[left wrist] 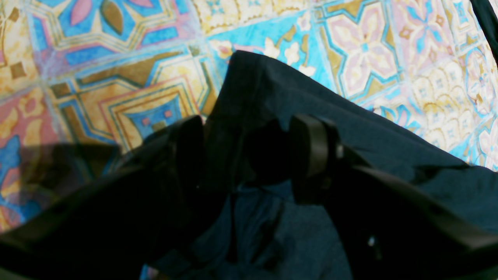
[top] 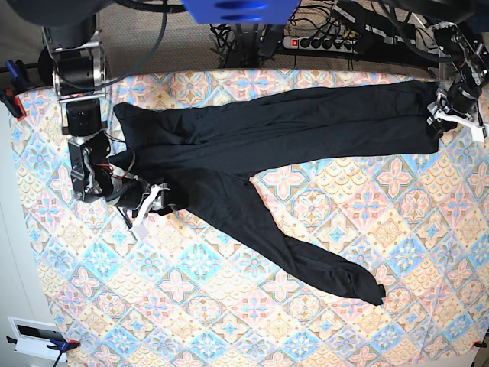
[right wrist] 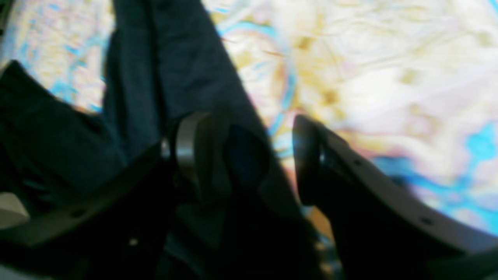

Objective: Layout the t-shirt on the table in an organized manner, then fold the t-shirt properly
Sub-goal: 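Regrasp the shirt edge with the right gripper near the sleeve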

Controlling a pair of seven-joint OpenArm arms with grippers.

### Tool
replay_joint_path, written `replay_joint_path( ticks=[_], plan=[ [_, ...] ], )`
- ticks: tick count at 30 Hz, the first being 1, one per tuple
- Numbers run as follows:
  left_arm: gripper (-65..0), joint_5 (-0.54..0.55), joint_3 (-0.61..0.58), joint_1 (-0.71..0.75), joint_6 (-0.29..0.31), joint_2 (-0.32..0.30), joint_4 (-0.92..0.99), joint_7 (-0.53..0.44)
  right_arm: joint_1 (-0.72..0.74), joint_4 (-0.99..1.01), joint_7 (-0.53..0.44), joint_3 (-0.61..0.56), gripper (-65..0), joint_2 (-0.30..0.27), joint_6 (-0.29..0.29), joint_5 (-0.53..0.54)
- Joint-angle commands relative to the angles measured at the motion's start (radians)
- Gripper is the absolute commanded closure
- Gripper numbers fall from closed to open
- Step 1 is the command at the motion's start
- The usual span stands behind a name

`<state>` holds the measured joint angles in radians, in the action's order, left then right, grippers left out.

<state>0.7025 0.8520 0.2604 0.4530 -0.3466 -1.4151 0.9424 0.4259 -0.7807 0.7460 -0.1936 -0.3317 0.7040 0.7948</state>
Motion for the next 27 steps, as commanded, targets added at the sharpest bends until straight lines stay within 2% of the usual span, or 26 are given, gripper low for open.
replay_joint_path(
  ticks=[1, 4, 11, 17, 21, 27],
  plan=[
    [-34.6, 0.013, 0.008, 0.000, 0.003, -0.021, -0.017, -0.018, -0.014, 0.005, 0.096, -0.008, -31.2, 0.003, -0.006, -0.053],
    [-34.6, 0.013, 0.008, -0.002, 0.003, -0.021, -0.017, -0.018, -0.022, 0.005, 0.096, -0.010, -31.2, 0.026, -0.006, -0.053],
    [-34.6, 0.013, 0.006, -0.003, 0.003, -0.021, -0.017, -0.018, -0.022, 0.005, 0.117, -0.065, -29.2, 0.032, -0.006, -0.048],
    [-34.6, 0.013, 0.006, -0.005, 0.003, -0.021, -0.017, -0.018, -0.023, 0.005, 0.116, -0.086, -16.8, 0.053, -0.006, -0.051],
    [-34.6, 0.013, 0.006, -0.005, 0.003, -0.021, -0.017, -0.018, -0.034, 0.005, 0.114, -0.086, 0.0, 0.053, -0.006, -0.053],
    [-34.6, 0.013, 0.006, -0.005, 0.003, -0.021, -0.017, -0.020, -0.034, -0.093, 0.122, -0.083, 0.0, 0.052, -0.006, -0.053]
  ],
)
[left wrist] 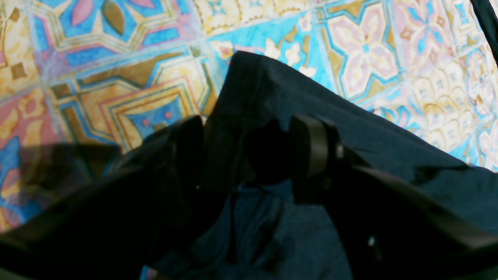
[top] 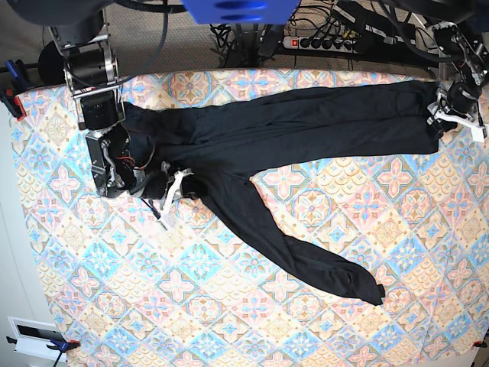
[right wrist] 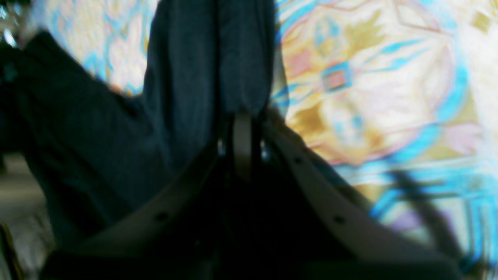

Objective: Layout the t-shirt on the table in an organized manner, then fold the t-shirt properly
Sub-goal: 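Regrasp the shirt edge with the right gripper near the sleeve, then lift the sleeve with the right gripper and fold it across the body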

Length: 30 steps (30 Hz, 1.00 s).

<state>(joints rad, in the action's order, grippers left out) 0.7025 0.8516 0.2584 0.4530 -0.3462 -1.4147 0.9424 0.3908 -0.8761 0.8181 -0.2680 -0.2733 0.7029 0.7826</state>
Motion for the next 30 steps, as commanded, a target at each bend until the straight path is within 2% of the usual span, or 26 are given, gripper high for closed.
replay_joint_path(
  ticks=[1, 7, 17, 25, 30],
  plan=[
    [-34.6, 0.013, 0.007, -0.003, 0.003, -0.021, -0.018, -0.020, 0.001, -0.033, 0.050, -0.009, 0.0, -0.007, -0.005, -0.041],
    [-34.6, 0.013, 0.007, -0.003, 0.003, -0.021, -0.018, -0.020, -0.043, -0.191, 0.051, -0.003, 0.0, -0.042, -0.005, -0.035],
    [-34.6, 0.013, 0.005, -0.003, 0.003, -0.021, -0.018, -0.020, -0.243, -0.384, 0.056, 0.181, 0.0, -0.044, -0.005, -0.041],
    [-34.6, 0.012, 0.001, -0.003, 0.003, -0.021, -0.018, -0.020, -0.278, -0.602, 0.166, 0.303, 0.0, -0.042, -0.005, -0.041],
    [-34.6, 0.012, 0.001, -0.003, 0.003, -0.021, -0.018, -0.020, -0.278, -0.682, 0.221, 0.326, 0.0, -0.036, -0.005, -0.036]
  ],
)
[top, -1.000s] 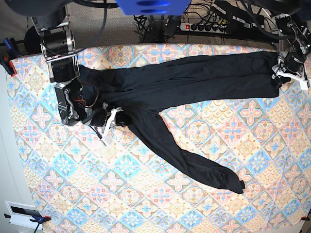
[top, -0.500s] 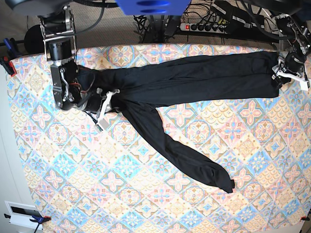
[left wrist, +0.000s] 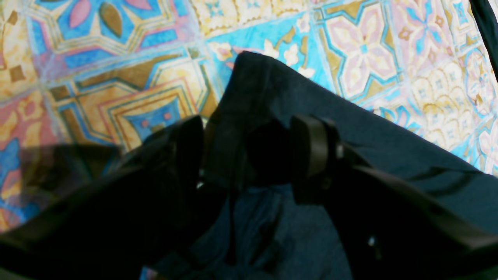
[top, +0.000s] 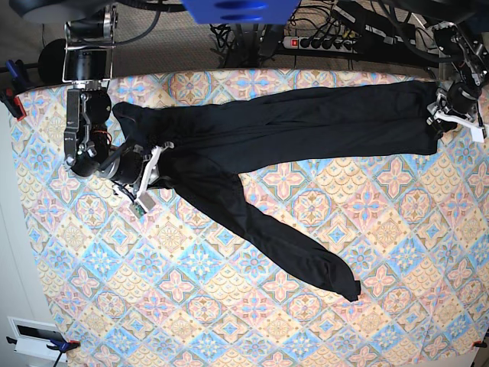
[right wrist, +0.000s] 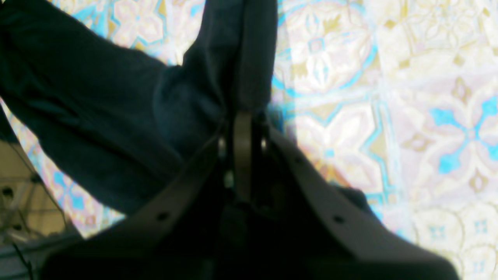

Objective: Layout the t-shirt on the table in an organized manner, then fold the t-shirt properly
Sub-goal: 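Lift the sleeve with the right gripper and fold it across the body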

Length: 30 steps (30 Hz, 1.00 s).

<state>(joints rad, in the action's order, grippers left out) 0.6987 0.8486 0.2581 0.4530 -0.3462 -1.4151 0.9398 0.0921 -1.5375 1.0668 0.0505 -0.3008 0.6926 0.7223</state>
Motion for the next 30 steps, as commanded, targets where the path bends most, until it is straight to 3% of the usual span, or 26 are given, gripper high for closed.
replay_joint_path(
  ticks=[1, 4, 18, 24, 30],
  plan=[
    [-34.6, 0.016, 0.004, -0.003, 0.003, -0.021, -0.017, -0.017, 0.021, -0.041, -0.023, 0.002, 0.0, -0.007, 0.006, 0.026],
    [-34.6, 0.016, 0.004, -0.001, 0.003, -0.021, -0.017, -0.017, 0.019, -0.114, -0.021, 0.001, 0.0, 0.019, 0.006, 0.024],
    [-34.6, 0.016, 0.004, -0.001, 0.003, -0.021, -0.017, -0.017, -0.239, -0.320, -0.029, 0.007, 0.0, 0.024, 0.006, 0.026],
    [-34.6, 0.016, 0.004, -0.001, 0.003, -0.021, -0.017, -0.017, -0.308, -0.337, -0.029, -0.001, 0.0, 0.051, 0.006, 0.024],
    [-34.6, 0.016, 0.004, -0.001, 0.003, -0.021, -0.016, -0.017, -0.331, -0.337, -0.029, -0.001, 0.0, 0.121, 0.006, 0.020]
  ],
)
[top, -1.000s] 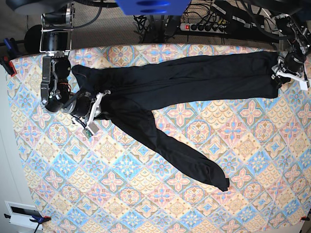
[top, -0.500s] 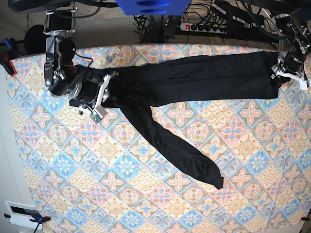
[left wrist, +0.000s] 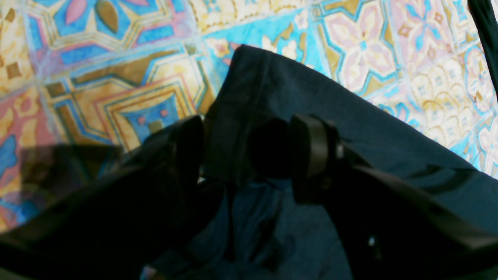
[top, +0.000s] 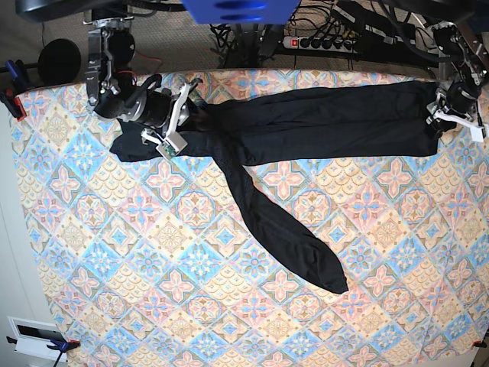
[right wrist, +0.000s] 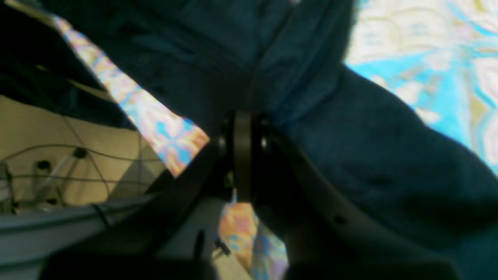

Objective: Layout the t-shirt on the table in an organized manner, then fold the t-shirt properly
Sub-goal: 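Lift the sleeve with the right gripper and fold it across the body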

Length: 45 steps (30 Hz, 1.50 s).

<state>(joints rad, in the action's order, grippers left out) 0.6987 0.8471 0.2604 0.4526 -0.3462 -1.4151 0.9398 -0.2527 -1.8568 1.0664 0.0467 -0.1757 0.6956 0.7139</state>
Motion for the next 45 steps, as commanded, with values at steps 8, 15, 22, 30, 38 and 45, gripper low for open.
replay_joint_path(
  ticks=[8, 15, 22, 30, 38, 45],
  plan=[
    [-34.6, 0.016, 0.004, -0.003, 0.004, -0.021, -0.016, -0.015, 0.020, -0.005, -0.028, 0.005, 0.0, 0.044, 0.003, 0.028],
    [-34.6, 0.016, 0.004, -0.003, 0.005, -0.021, -0.016, -0.015, 0.020, -0.004, -0.028, 0.006, 0.0, 0.052, 0.003, 0.028],
    [-34.6, 0.016, 0.004, -0.003, 0.005, -0.021, -0.014, -0.015, 0.020, 0.013, -0.021, 0.002, -15.3, 0.052, 0.003, 0.036],
    [-34.6, 0.014, 0.002, -0.003, 0.005, -0.020, -0.013, -0.015, 0.014, -0.037, -0.021, 0.002, -24.0, 0.051, 0.003, 0.171],
    [-34.6, 0.014, -0.027, -0.002, 0.005, -0.009, -0.013, -0.015, 0.240, 0.062, -0.028, 0.008, -24.4, 0.063, -0.057, 0.276],
    [-34.6, 0.014, -0.027, -0.003, 0.005, -0.009, -0.013, -0.015, 0.458, 0.451, -0.030, 0.011, -26.4, 0.161, -0.136, 0.275]
  ],
)
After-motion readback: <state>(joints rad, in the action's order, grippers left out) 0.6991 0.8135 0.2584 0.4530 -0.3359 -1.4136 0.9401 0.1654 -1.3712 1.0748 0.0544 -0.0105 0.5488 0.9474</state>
